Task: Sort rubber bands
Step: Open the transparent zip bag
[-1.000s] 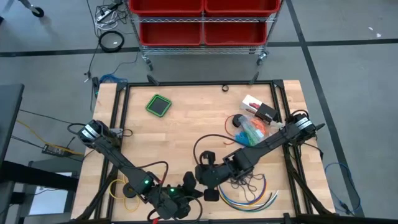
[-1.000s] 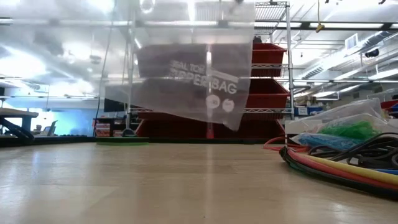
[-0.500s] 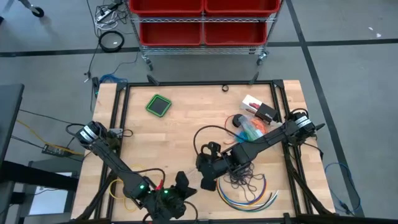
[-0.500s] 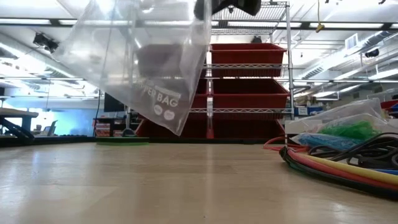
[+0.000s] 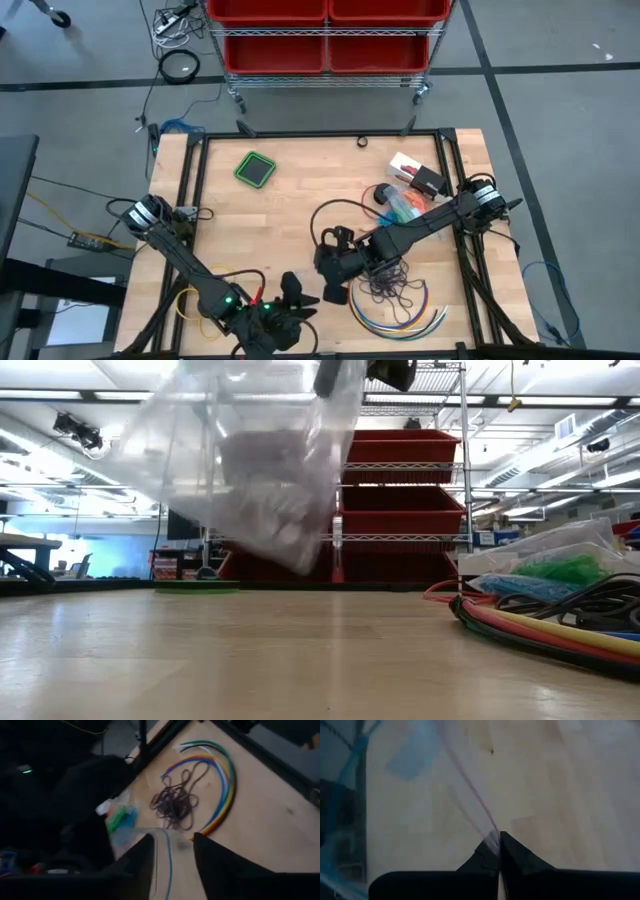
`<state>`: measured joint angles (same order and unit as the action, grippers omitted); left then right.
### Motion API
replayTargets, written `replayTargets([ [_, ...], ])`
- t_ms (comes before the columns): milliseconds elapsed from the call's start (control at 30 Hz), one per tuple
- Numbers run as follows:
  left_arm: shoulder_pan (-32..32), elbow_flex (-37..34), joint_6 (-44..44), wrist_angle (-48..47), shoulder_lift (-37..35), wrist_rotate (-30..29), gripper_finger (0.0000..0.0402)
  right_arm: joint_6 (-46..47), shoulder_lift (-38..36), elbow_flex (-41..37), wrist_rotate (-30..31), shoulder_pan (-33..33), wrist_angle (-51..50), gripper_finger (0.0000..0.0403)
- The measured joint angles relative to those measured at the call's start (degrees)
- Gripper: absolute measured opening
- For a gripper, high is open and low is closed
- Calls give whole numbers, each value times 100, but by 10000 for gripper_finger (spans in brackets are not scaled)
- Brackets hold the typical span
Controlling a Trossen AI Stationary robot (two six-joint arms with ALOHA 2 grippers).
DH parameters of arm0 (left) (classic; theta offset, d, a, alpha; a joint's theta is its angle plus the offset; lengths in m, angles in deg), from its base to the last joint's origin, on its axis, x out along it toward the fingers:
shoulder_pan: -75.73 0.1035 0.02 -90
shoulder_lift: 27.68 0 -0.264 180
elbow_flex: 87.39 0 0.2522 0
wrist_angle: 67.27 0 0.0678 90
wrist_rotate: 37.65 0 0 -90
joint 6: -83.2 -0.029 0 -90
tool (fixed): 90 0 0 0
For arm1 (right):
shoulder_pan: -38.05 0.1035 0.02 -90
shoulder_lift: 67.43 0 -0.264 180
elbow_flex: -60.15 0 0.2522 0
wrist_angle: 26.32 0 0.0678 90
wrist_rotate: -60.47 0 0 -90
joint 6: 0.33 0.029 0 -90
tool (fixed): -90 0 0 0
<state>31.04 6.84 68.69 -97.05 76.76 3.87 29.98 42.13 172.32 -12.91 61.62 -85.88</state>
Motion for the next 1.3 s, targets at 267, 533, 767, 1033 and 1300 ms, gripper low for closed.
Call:
replayTargets([
  [267,61,0,330,-859,-133,90,210,-356,0,0,-472,152,-77,0],
  [533,117,0,1004,-1045,-604,-636,211,-398,-2,0,-461,229,-267,0],
  [767,473,0,1670,-672,-1151,-644,211,-404,-2,0,-435,229,-282,0],
  [1033,1484,7,3194,-1228,-1280,2079,211,-424,-4,0,-358,232,-356,0],
  [1300,1662,4,3515,-1566,-1217,2836,211,-380,-4,-2,-292,232,-533,0],
])
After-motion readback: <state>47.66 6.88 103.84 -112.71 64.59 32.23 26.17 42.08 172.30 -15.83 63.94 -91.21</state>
